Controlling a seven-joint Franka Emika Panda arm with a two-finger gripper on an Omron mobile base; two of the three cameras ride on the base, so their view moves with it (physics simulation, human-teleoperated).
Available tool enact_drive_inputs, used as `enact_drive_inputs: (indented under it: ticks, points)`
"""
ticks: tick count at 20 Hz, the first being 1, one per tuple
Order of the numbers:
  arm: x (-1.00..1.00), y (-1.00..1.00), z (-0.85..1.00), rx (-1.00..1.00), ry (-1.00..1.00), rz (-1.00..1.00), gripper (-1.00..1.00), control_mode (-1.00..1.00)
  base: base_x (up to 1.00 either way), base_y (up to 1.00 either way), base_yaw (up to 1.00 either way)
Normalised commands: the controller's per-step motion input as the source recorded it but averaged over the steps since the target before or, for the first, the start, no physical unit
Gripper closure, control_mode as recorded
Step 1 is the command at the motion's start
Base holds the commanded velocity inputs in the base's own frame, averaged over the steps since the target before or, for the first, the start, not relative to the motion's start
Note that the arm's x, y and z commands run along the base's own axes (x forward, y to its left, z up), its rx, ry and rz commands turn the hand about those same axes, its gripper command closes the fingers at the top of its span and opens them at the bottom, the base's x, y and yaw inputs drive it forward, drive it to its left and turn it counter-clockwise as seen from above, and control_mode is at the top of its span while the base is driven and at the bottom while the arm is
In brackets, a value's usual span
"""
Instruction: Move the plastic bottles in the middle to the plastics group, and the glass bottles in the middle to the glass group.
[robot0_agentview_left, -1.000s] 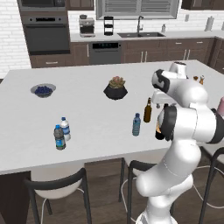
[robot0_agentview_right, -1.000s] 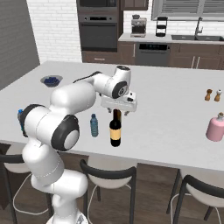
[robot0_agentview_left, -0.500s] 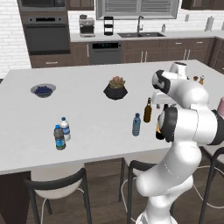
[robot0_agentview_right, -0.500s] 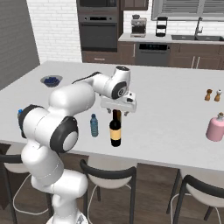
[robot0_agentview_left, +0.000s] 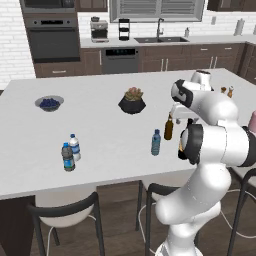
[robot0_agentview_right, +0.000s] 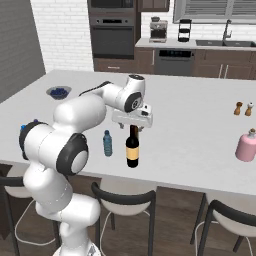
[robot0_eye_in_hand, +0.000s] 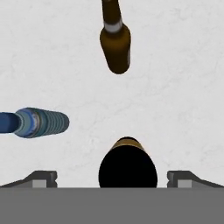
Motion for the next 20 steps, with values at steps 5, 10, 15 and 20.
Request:
enact_drive_inputs:
  ticks: [5, 10, 15, 20]
  points:
    - [-0.03, -0.04, 0.0, -0.03, 0.0, 0.0, -1.0, -1.0, 0.0, 0.0, 0.0]
    - [-0.1, -0.15, 0.0, -0.02, 0.0, 0.0, -1.0, -1.0, 0.0, 0.0, 0.0]
    - [-0.1, -0.01, 0.0, -0.04, 0.0, -0.04, -1.0, -1.0, 0.0, 0.0, 0.0]
    - [-0.01, 0.09, -0.05, -0.02, 0.0, -0.02, -1.0, -1.0, 0.0, 0.0, 0.0]
